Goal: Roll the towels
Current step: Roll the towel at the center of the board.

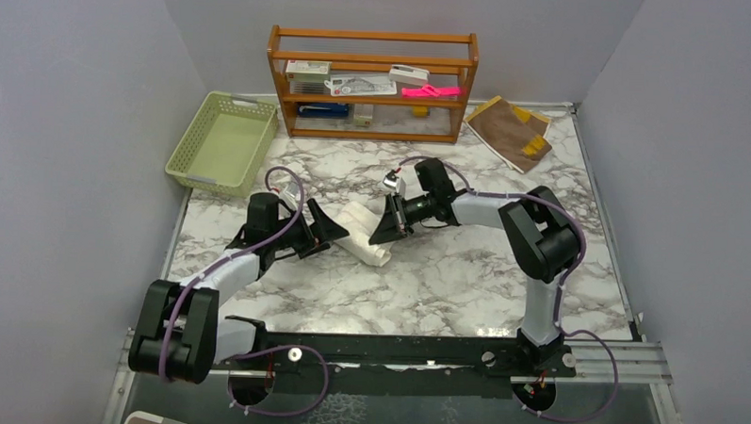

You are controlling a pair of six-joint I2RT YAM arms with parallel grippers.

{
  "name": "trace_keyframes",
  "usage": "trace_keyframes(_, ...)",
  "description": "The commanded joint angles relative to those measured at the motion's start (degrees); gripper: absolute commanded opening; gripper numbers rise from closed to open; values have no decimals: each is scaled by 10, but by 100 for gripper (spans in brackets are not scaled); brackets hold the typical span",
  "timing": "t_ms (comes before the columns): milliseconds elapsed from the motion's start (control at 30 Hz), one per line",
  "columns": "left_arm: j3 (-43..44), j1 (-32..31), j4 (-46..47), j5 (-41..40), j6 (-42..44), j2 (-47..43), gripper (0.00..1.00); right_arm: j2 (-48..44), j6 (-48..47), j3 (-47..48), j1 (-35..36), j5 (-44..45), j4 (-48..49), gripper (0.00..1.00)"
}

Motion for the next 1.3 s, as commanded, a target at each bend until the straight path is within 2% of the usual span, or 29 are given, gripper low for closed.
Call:
trace_keyframes(0,14,-9,53,-27,-7,42,87,38,91,-31,-17,-45,134,1)
trace_keyframes(167,39,-21,69,-54,6,114,87,69,117,-48,-25,-49,176,1)
trace_keyframes(300,59,-33,81,-81,7,157,86,83,101,-55,-29,-30,173,1)
trace_keyframes(333,64,-36,82,-88,8,163,86,84,83,-52,-30,-21,158,3)
trace_keyframes(367,67,-39,82,-93,9,167,85,82,59,-46,-30,-7,135,10)
trace_keyframes(433,71,-45,81,-102,10,172,85,65,-1,-29,-30,35,72,23)
trace_keyframes(600,77,-62,67,-124,19,178,83,-23,-155,29,-21,175,-76,37)
trace_keyframes(767,82,-71,37,-148,33,179,81,-119,-273,20,31,343,-105,53)
trace_keyframes(933,86,-72,15,-158,45,177,81,-193,-361,-47,119,494,-68,58)
trace_keyframes(1067,87,-72,8,-159,47,186,81,-208,-397,-79,165,544,-59,59)
trace_keyframes(1267,84,-71,6,-159,45,189,80,-185,-429,-78,197,603,-65,59)
